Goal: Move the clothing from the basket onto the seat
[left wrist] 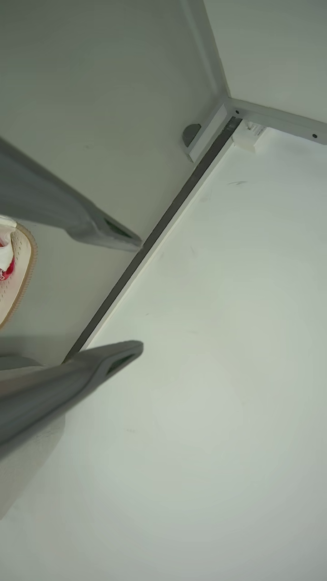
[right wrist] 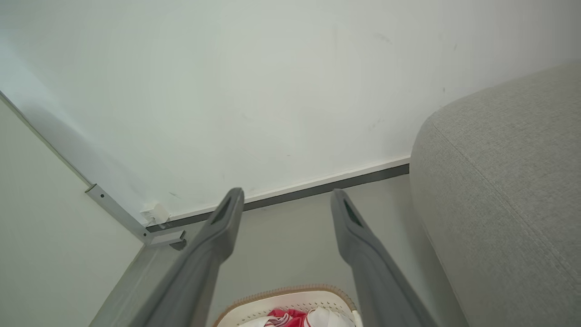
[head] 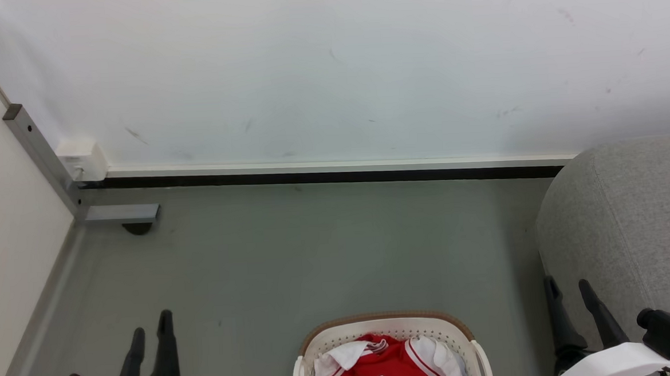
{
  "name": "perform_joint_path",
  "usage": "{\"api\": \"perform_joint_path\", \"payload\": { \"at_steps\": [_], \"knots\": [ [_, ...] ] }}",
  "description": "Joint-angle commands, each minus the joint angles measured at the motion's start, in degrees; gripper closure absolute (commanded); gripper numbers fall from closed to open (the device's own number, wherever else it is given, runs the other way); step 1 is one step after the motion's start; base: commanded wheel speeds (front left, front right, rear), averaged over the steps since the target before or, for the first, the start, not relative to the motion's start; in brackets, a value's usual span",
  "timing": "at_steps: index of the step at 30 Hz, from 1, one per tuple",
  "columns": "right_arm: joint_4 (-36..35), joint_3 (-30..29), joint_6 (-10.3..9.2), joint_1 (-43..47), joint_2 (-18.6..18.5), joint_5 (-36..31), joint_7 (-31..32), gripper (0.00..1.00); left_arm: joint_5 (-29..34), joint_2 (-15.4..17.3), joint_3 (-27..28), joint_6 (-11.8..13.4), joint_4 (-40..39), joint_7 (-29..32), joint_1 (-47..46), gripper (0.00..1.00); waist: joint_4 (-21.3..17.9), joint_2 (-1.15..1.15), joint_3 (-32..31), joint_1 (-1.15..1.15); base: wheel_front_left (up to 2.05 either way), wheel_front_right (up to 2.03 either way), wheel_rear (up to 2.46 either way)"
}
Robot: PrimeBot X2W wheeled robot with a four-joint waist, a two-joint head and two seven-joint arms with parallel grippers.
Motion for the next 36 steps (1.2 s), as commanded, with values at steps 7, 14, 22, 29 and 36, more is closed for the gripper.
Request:
{"api": "perform_joint_path", "payload": {
  "at_steps": [7, 14, 22, 29, 36],
  "knots": [
    [0.8, -0.2, -0.06, -1.8, -0.7, -7.4, -1.7, 0.0, 7.8, 1.3, -0.7, -0.3, -1.4, -1.9, 0.6, 0.0, -0.2, 0.0, -0.1, 0.0, 0.0, 0.0, 0.0],
    [1.6, -0.6, -0.07, -1.9, -0.7, -11.4, -2.6, 0.0, 11.5, 1.6, -1.0, -0.3, -1.1, -2.8, 0.7, 0.0, -0.2, 0.0, -0.1, 0.0, 0.0, 0.0, 0.0],
    [2.2, -1.2, -0.07, -1.7, -0.8, -16.4, -3.9, 0.0, 16.7, 2.0, -1.0, -0.3, -1.0, -4.1, 1.2, 0.0, -0.1, 0.0, 0.0, 0.0, 0.0, 0.0, 0.0],
    [2.8, -1.3, -0.08, -1.6, -0.9, -19.3, -4.8, 0.0, 20.8, 2.3, -1.1, -0.2, -1.1, -5.0, 1.3, 0.0, 0.0, 0.0, 0.1, 0.0, 0.0, 0.0, 0.0],
    [3.4, -1.5, -0.09, -1.1, -0.9, -20.7, -5.7, 0.0, 24.4, 2.4, -1.0, -0.2, -1.2, -5.9, 1.6, 0.0, 0.0, 0.0, 0.1, 0.0, 0.0, 0.0, 0.0]
  ]
}}
